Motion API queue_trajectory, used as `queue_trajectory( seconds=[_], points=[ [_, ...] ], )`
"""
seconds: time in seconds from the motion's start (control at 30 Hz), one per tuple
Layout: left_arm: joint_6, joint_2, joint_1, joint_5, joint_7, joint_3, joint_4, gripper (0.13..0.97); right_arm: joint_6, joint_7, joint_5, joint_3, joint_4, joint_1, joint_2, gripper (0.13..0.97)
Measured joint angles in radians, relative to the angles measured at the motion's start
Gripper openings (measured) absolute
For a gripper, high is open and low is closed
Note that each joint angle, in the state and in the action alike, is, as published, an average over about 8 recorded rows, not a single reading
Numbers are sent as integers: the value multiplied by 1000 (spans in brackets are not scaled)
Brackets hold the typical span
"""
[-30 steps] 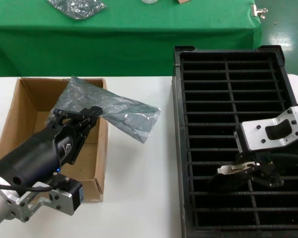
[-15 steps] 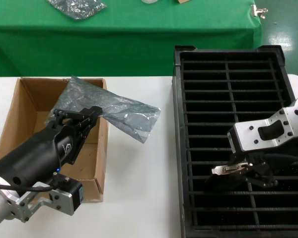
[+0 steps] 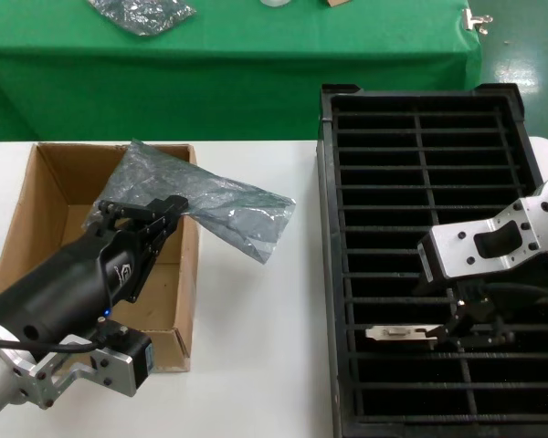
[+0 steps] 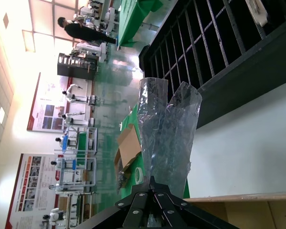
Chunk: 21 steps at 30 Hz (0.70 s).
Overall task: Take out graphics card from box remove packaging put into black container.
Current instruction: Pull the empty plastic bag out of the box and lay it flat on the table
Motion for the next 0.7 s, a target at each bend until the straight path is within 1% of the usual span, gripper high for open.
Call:
queue_trajectory(
  seconds=[0.07,0.2,0.47,0.5,0.7],
  points=[
    [0,0,0,0,0,0,0,139,0,0,0,0,0,0,0,325],
    [0,0,0,0,0,0,0,139,0,0,0,0,0,0,0,325],
    [0,0,0,0,0,0,0,139,0,0,0,0,0,0,0,491],
    [0,0,0,0,0,0,0,139,2,1,-1,0,1,-1,1,491],
    [0,0,0,0,0,0,0,139,66,8,-30,12,30,-37,23,648]
  ],
)
